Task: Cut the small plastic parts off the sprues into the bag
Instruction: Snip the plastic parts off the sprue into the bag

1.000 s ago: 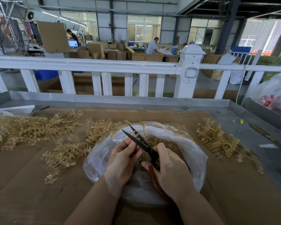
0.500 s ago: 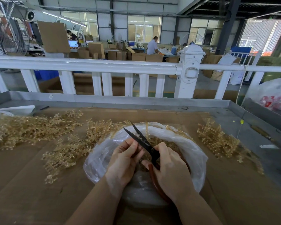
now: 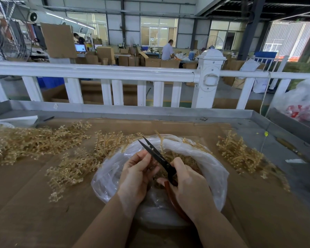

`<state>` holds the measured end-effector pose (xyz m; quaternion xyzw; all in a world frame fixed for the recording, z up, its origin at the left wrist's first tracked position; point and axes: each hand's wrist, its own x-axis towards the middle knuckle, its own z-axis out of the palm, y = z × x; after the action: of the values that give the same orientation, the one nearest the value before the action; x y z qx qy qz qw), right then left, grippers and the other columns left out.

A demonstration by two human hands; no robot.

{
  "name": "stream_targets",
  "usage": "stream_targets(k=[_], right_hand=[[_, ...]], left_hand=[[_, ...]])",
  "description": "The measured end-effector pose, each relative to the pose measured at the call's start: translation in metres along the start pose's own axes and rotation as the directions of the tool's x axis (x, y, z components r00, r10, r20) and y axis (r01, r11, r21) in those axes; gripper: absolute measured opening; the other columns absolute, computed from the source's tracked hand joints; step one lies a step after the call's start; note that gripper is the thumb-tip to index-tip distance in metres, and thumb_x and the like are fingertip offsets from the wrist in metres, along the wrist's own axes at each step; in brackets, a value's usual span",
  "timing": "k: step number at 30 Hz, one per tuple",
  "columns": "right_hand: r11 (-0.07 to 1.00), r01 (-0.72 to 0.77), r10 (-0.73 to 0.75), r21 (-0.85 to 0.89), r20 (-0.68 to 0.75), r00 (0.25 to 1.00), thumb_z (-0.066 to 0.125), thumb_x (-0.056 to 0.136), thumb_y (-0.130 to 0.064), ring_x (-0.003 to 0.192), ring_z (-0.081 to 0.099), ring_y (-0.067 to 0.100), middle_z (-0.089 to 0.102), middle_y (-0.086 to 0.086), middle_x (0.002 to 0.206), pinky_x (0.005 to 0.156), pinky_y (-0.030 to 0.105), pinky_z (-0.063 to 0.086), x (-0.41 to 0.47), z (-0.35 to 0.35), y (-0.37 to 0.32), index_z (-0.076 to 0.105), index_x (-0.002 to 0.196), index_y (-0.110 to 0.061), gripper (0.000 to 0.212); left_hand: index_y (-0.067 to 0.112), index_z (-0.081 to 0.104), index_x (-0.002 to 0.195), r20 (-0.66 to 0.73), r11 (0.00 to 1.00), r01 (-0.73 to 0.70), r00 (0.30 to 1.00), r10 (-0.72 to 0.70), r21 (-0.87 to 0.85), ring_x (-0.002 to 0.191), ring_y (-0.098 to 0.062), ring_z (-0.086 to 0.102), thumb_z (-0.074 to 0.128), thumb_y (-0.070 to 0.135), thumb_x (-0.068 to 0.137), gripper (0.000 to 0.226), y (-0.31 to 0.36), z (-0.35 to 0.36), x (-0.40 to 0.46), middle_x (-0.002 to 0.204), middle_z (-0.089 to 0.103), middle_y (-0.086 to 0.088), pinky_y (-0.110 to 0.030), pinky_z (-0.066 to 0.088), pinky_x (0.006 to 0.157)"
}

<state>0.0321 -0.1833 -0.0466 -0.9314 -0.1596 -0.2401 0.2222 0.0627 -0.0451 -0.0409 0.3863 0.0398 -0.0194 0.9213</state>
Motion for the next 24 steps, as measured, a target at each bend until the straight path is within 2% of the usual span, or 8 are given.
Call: stream_targets(k=[5,11,16,18,21,24], right_hand=[[1.000,-0.003,0.003,-0.023,0.010,1.000,0.057,0.087,-0.052,0.079,0.062,0.010,0.064,-0.006,0.089,0.067,0.020,0.048,-0.0004,0.0010,0.0021,0.051,0.112,-0.019,0.041],[0.996,-0.011,0.010,-0.086,-0.020,1.000,0.066,0.082,-0.049,0.069,0.064,0.012,0.066,-0.006,0.078,0.055,0.018,0.037,-0.0002,0.0019,0.0025,0.054,0.105,-0.018,0.040],[0.996,-0.008,0.006,-0.094,-0.021,1.000,0.063,0.082,-0.053,0.069,0.064,0.010,0.067,-0.008,0.079,0.056,0.018,0.041,0.0002,0.0016,0.0034,0.054,0.104,-0.022,0.039],[0.996,-0.023,0.022,-0.090,-0.014,1.000,0.062,0.082,-0.054,0.072,0.064,0.010,0.067,-0.007,0.081,0.058,0.021,0.047,-0.0003,0.0015,0.0024,0.054,0.106,-0.022,0.041],[0.995,-0.052,0.049,-0.083,-0.038,0.998,0.067,0.081,-0.049,0.072,0.064,0.012,0.066,-0.005,0.080,0.059,0.024,0.050,-0.0010,0.0019,0.0035,0.057,0.104,-0.019,0.040],[0.992,-0.087,0.084,-0.096,-0.035,0.996,0.065,0.084,-0.041,0.080,0.065,0.014,0.066,-0.004,0.086,0.065,0.023,0.048,-0.0007,0.0019,0.0036,0.055,0.112,-0.018,0.038]], left_hand=[[0.001,0.058,0.090,-0.022,1.000,0.000,1.000,0.001,0.031,0.062,-0.013,0.067,0.051,-0.003,0.090,0.008,-0.0002,0.0007,0.0000,0.076,0.068,-0.010,-0.022,0.055,0.053],[0.003,0.058,0.083,-0.070,0.997,-0.020,0.997,0.025,0.075,0.059,-0.012,0.068,0.051,-0.003,0.091,0.013,-0.0027,0.0001,0.0023,0.070,0.070,-0.007,-0.021,0.055,0.051],[0.005,0.056,0.078,-0.117,0.998,-0.026,0.993,0.032,0.055,0.060,-0.012,0.068,0.052,-0.004,0.091,0.016,-0.0033,-0.0004,0.0032,0.071,0.069,-0.007,-0.023,0.055,0.051],[0.005,0.057,0.079,-0.147,0.998,-0.036,0.988,0.045,0.060,0.060,-0.012,0.068,0.052,-0.003,0.091,0.015,-0.0036,0.0002,0.0035,0.073,0.068,-0.009,-0.022,0.055,0.050],[0.006,0.057,0.083,-0.227,0.995,-0.066,0.970,0.082,0.075,0.060,-0.012,0.066,0.053,0.003,0.093,0.011,-0.0048,0.0022,0.0056,0.072,0.065,-0.006,-0.022,0.055,0.051],[0.012,0.058,0.085,-0.262,0.966,-0.154,0.943,0.207,0.207,0.059,-0.010,0.063,0.052,0.013,0.096,0.013,0.0020,0.0040,0.0062,0.072,0.063,-0.001,-0.022,0.053,0.050]])
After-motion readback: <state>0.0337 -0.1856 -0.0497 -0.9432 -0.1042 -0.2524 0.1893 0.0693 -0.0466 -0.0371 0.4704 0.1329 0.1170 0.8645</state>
